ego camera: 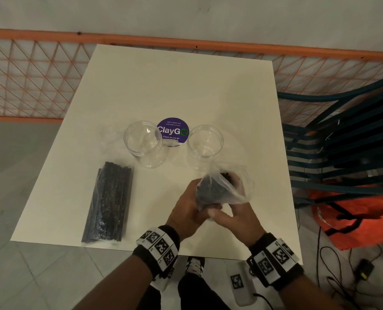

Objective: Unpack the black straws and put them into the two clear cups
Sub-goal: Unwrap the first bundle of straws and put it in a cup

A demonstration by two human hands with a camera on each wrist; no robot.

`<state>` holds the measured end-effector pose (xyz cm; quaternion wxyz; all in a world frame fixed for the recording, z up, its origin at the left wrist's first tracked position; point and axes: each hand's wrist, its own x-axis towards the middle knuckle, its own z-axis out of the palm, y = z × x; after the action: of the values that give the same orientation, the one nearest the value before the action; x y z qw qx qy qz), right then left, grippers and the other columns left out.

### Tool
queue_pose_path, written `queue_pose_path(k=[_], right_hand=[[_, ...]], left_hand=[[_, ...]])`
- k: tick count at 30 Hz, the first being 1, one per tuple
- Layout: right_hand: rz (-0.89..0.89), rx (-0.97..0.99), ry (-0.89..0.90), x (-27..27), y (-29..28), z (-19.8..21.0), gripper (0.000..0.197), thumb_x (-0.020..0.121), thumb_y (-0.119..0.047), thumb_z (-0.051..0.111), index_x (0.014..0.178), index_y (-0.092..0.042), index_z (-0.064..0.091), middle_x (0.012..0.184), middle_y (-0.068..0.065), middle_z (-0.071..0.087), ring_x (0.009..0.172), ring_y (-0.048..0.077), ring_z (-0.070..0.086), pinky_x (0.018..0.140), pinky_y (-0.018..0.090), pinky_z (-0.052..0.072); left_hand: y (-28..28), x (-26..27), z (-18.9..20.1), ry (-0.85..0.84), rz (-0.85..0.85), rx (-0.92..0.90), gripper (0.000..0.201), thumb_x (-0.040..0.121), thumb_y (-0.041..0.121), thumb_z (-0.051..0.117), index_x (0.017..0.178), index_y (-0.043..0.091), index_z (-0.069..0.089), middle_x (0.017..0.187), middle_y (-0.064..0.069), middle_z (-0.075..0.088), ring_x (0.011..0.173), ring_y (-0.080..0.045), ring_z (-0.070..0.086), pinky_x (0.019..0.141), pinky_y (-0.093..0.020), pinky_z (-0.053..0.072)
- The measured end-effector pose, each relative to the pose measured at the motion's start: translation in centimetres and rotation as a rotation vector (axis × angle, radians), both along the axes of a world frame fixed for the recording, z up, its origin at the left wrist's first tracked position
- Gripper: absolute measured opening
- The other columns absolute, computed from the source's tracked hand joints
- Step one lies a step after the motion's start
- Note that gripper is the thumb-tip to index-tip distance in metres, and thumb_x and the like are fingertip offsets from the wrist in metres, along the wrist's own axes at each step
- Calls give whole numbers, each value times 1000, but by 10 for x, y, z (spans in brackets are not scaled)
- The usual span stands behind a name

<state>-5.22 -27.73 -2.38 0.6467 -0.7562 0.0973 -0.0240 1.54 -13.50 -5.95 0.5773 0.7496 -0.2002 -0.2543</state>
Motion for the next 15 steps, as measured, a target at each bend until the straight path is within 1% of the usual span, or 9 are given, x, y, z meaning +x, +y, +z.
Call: queue_pose_path(k=[2,3,5,6,8,10,12,13,15], right_hand=[[-71,-39,2,9,7,-3,61,62,-38,89,114,-34,57,103,-29,63,103,-2,61,87,17,51],[-124,-65,1,13,12,-2,61,59,-43,90,109,-28,59,97,-27,65,97,-1,63,82,18,53],[-193,-74,-19,14,16,-8,52,59,-31,93,100,-39,62,91,-25,68,90,-1,66,77,16,55],[-196,-102,-24,13,18,-9,51,61,-23,92,97,-43,62,90,-24,69,89,-1,67,76,17,56],[-210,-144,-19,11,19,-15,43,65,-24,88,96,-38,63,88,-14,71,87,6,68,78,30,61],[-213,-197,-14,10,21,-16,38,64,-37,79,97,-26,64,89,-3,71,85,15,69,76,43,61],[-203,-190,-2,9,20,-20,42,64,-41,75,99,-20,64,91,1,71,87,18,69,78,44,60],[-191,-172,-4,10,20,-21,42,64,-41,78,100,-23,62,93,-1,70,89,17,68,80,41,60],[-169,-138,30,8,23,-23,48,64,-48,82,100,-24,60,94,-3,68,91,18,67,81,43,59]], left_hand=[[1,-2,-1,-62,-62,71,51,82,20,73,127,21,50,126,-8,61,115,-27,61,97,-49,53],[2,-4,-4,-143,-86,112,50,83,19,71,128,20,50,126,-7,60,116,-26,60,98,-48,52],[5,-3,-8,-404,-162,298,51,85,38,61,129,13,54,125,-7,59,115,-25,56,96,-47,52],[8,-4,-5,-512,-212,419,66,84,53,55,135,11,52,130,-9,56,119,-26,53,100,-47,49],[15,-2,-3,-557,-266,584,99,75,80,50,149,15,38,150,-7,43,138,-25,41,113,-46,38],[25,3,7,-409,-268,469,112,64,81,67,153,30,23,162,9,24,150,-11,24,124,-36,25],[32,6,24,-163,-219,235,124,60,55,89,150,42,5,160,26,9,148,8,12,122,-19,17],[33,7,31,-65,-183,158,129,59,45,94,149,44,1,159,29,8,148,10,12,121,-17,17],[27,4,38,30,-146,67,130,55,39,96,149,46,6,160,26,16,147,12,19,118,-13,22]])
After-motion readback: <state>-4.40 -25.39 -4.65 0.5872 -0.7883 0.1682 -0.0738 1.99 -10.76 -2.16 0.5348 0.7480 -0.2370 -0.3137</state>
